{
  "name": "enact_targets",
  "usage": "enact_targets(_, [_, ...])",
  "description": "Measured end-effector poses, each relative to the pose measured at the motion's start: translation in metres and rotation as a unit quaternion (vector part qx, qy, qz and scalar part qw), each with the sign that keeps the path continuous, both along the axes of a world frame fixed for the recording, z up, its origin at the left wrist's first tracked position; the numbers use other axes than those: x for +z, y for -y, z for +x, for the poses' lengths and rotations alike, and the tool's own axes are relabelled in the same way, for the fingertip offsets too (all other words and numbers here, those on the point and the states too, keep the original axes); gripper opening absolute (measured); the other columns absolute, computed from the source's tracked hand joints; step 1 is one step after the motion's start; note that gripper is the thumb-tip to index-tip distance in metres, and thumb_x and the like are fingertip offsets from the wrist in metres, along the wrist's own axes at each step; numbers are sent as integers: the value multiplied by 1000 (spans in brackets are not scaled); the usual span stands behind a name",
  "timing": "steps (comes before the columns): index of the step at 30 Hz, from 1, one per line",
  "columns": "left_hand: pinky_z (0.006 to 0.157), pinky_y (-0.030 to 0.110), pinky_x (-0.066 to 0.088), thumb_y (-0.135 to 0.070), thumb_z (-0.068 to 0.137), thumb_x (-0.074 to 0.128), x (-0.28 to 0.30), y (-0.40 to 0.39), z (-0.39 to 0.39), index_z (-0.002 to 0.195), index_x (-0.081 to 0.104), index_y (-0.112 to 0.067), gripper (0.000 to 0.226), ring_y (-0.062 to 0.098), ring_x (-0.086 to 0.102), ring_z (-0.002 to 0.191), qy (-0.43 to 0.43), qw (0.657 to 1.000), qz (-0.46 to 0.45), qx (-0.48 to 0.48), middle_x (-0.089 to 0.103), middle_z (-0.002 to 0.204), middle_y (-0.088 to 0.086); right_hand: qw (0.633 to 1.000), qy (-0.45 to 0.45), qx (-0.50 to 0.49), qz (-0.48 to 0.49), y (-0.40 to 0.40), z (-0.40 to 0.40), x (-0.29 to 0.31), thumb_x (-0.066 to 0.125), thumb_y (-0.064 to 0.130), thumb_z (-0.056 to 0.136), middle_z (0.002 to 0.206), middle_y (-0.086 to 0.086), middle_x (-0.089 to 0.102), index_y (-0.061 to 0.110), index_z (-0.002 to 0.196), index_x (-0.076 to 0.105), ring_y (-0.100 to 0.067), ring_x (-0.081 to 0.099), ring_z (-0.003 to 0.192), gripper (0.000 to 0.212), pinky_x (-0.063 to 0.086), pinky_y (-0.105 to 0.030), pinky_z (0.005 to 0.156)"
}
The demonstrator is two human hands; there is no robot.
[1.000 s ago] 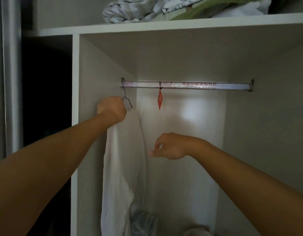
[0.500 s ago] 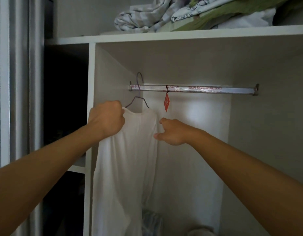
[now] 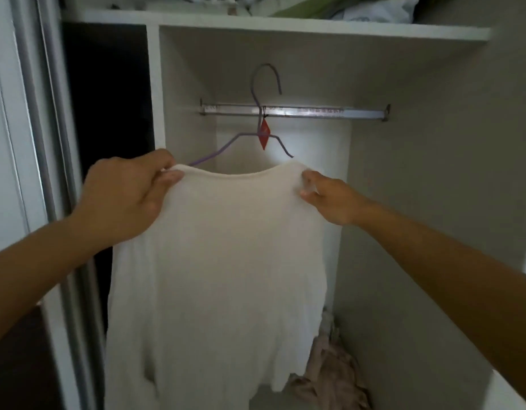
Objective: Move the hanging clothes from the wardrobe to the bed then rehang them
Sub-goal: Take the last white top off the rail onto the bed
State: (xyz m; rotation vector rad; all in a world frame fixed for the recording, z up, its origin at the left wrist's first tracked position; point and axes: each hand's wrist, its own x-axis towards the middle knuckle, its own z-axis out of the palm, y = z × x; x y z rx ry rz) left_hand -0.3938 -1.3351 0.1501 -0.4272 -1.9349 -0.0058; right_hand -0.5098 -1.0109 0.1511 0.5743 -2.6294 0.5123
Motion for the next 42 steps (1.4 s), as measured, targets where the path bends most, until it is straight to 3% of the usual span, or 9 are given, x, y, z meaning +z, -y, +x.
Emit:
enact_targets(4, [60,33,40,-37,95,38,-4,-6,19,94,63,-11,36,35,61,62,3,997,25,-72,65,71,10,977,-180,-81,-79,-22,50,-9,53,40,97,131,-13,48,10,135,40,-33,48,118,51,42,-41,97])
enact_targets(7, [60,34,43,-33,95,43,-7,-22,29,91,64,-10,32,35,62,61,19,990,45,-134,65,68,9,966,-222,-135,-1,-44,93,-6,48,37,99,134,-13,45,14,136,44,-37,45,121,43,42,-47,99])
enact_targets(10, [57,34,44,-33,94,46,-10,-45,44,90,65,-12,29,31,61,57,30,978,57,-198,61,63,4,972,-186,-141,16,-70,136,-9,46,33,100,95,-8,59,17,95,49,-35,56,92,18,45,-40,76])
enact_targets(14, [59,33,40,-36,93,46,-18,-79,63,89,67,-15,30,29,62,59,65,965,48,-250,63,62,2,970,-165,-174,-29,-107,208,-29,49,30,100,61,5,47,20,69,38,-26,49,65,34,39,-40,63])
enact_targets(24, [75,29,51,-51,78,56,-68,-203,118,96,63,-37,23,-1,66,82,268,875,130,-381,71,84,-21,940,-95,-306,-121,-191,396,-85,59,28,96,60,11,59,26,67,62,-1,55,64,28,40,-12,57])
enact_targets(27, [76,35,54,-47,77,58,-91,-253,162,94,64,-36,21,1,68,81,310,839,134,-426,71,82,-22,918,-69,-365,-142,-215,470,-97,60,32,94,59,18,61,33,68,66,2,58,64,27,42,-16,58])
enact_targets(34, [76,38,53,-40,78,61,-126,-360,265,84,65,-40,7,10,67,81,400,762,120,-494,70,75,-17,855,-35,-483,-187,-247,641,-120,65,31,91,70,-3,70,20,76,76,-19,65,70,22,52,-34,70])
enact_targets(39, [66,27,45,-23,92,63,-141,-434,341,85,66,-34,13,3,60,82,414,722,64,-551,66,81,-19,805,-22,-553,-214,-259,752,-136,64,29,92,57,11,62,28,65,68,-2,56,54,28,41,-13,53])
enact_targets(42, [66,25,42,-28,94,60,-150,-477,389,89,65,-32,8,3,58,84,436,690,39,-576,64,84,-17,756,-22,-615,-223,-264,812,-147,65,29,92,61,7,66,27,68,70,-7,59,58,25,46,-18,56])
